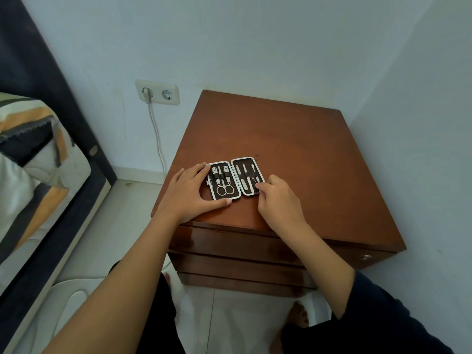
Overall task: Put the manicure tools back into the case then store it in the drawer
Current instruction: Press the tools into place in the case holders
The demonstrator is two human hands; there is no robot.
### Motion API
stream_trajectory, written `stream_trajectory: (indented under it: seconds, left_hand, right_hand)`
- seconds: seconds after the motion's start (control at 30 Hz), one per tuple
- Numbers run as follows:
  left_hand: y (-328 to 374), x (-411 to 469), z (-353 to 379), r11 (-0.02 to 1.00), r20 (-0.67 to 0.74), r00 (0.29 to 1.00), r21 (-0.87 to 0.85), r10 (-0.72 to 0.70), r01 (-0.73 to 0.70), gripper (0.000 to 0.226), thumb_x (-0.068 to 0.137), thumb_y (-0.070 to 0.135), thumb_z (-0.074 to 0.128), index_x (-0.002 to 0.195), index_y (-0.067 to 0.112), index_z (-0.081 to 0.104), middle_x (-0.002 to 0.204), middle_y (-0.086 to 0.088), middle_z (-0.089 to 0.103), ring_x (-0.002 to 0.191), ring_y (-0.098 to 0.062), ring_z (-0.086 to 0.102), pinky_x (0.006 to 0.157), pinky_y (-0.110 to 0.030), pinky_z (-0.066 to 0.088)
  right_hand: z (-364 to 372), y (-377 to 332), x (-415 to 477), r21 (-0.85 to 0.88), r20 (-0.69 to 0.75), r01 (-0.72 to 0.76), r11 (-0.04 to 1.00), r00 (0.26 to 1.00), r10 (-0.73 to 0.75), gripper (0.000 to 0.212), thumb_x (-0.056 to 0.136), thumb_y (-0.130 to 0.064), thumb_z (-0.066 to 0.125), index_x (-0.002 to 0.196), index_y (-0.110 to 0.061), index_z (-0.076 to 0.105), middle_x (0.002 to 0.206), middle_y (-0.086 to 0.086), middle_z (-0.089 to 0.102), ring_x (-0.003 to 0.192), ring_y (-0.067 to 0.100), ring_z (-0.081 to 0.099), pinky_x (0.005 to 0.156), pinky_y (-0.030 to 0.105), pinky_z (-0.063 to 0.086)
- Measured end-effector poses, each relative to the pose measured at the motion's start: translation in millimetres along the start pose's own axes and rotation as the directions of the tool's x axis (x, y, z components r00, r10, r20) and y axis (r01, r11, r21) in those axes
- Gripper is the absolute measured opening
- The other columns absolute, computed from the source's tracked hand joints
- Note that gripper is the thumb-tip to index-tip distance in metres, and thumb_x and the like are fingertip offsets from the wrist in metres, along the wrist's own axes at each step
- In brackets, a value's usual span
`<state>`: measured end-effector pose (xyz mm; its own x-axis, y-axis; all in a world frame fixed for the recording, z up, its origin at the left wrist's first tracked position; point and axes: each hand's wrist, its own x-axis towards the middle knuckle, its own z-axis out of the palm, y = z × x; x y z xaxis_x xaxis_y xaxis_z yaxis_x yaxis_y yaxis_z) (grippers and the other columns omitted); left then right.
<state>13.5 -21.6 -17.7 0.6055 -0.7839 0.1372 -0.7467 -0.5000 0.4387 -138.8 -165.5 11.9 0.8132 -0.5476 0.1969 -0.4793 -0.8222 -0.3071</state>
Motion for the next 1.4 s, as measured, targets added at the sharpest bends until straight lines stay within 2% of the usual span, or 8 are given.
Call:
stream_trajectory:
  seconds: [0.27,0.43,0.57,0.7,1.1,1.23,1.33,1.4]
  left_hand:
    - [-1.5,0.6,1.7,1.0,-0.013,1.0,0.007,0.006,-0.006,0.11,0.059,0.087,0.041,0.147,0.022,0.025,0.154,0.006,0.026,0.141,-0.01,0.021,0.117,-0.034,0.005]
    - [-2.5,0.5,1.6,1.0,-0.011,1.0,0.003,0.009,-0.009,0.108,0.061,0.085,0.044,0.147,0.022,0.025,0.154,0.005,0.026,0.141,-0.011,0.021,0.117,-0.035,0.005]
    - [-2.3,0.5,1.3,1.0,-0.007,1.0,0.005,0.006,-0.006,0.11,0.06,0.087,0.043,0.147,0.022,0.025,0.154,0.006,0.025,0.141,-0.011,0.021,0.116,-0.034,0.004]
    - [-2.2,0.4,0.6,1.0,-0.008,1.0,-0.005,0.006,-0.006,0.111,0.059,0.087,0.042,0.147,0.022,0.025,0.154,0.005,0.026,0.141,-0.011,0.021,0.117,-0.035,0.005]
    - [-2.5,1.0,1.4,1.0,-0.012,1.0,-0.004,0.013,-0.013,0.111,0.059,0.087,0.042,0.147,0.021,0.026,0.154,0.006,0.026,0.141,-0.01,0.02,0.117,-0.035,0.004]
    - [-2.1,0.9,1.5,1.0,-0.014,1.0,-0.001,0.015,-0.015,0.11,0.06,0.086,0.043,0.147,0.021,0.026,0.153,0.006,0.027,0.14,-0.01,0.021,0.117,-0.035,0.005]
    - [-2.2,0.9,1.5,1.0,-0.015,1.0,-0.003,0.013,-0.013,0.11,0.059,0.086,0.043,0.147,0.021,0.026,0.153,0.006,0.027,0.14,-0.01,0.021,0.117,-0.034,0.004]
    - [-2.3,1.1,1.6,1.0,-0.015,1.0,-0.006,0.012,-0.013,0.11,0.06,0.086,0.043,0.147,0.022,0.026,0.153,0.006,0.027,0.14,-0.01,0.021,0.117,-0.034,0.004]
  right_hand:
    - [-1.8,2.1,1.5,-0.065,0.046,0.024,0.998,0.999,-0.021,0.03,0.095,-0.021,0.039,0.114,-0.014,0.061,0.1,0.005,0.052,0.098,0.022,0.048,0.059,0.031,0.038]
    - [-10.7,3.2,2.5,-0.025,0.181,0.003,1.0,0.983,0.002,0.034,0.095,-0.024,0.04,0.126,-0.017,0.052,0.107,0.007,0.053,0.099,0.029,0.055,0.072,0.039,0.046]
    - [-16.4,5.5,5.3,-0.013,0.292,-0.002,1.0,0.957,0.006,0.034,0.092,-0.02,0.042,0.125,-0.017,0.051,0.113,0.009,0.057,0.103,0.033,0.056,0.082,0.042,0.049]
    - [-18.4,7.7,8.9,0.016,0.332,-0.015,1.0,0.943,0.009,0.035,0.089,-0.011,0.04,0.12,-0.011,0.055,0.116,0.016,0.059,0.107,0.036,0.055,0.09,0.046,0.048]
    - [-19.0,9.1,14.9,0.069,0.347,-0.013,0.998,0.938,-0.012,0.041,0.085,-0.005,0.036,0.119,-0.009,0.058,0.109,0.016,0.06,0.098,0.036,0.056,0.086,0.045,0.049]
    - [-20.0,5.6,21.3,0.053,0.347,-0.004,0.999,0.938,-0.014,0.038,0.086,-0.005,0.035,0.115,-0.004,0.059,0.104,0.019,0.06,0.089,0.037,0.057,0.08,0.046,0.051]
    - [-18.1,4.7,23.4,0.054,0.344,-0.001,0.999,0.939,-0.017,0.042,0.088,-0.006,0.034,0.125,-0.01,0.055,0.105,0.016,0.058,0.093,0.035,0.056,0.082,0.045,0.05]
    - [-15.2,4.9,22.3,0.045,0.337,0.014,0.999,0.941,-0.029,0.039,0.091,-0.01,0.033,0.124,-0.009,0.055,0.103,0.015,0.056,0.094,0.035,0.055,0.083,0.047,0.049]
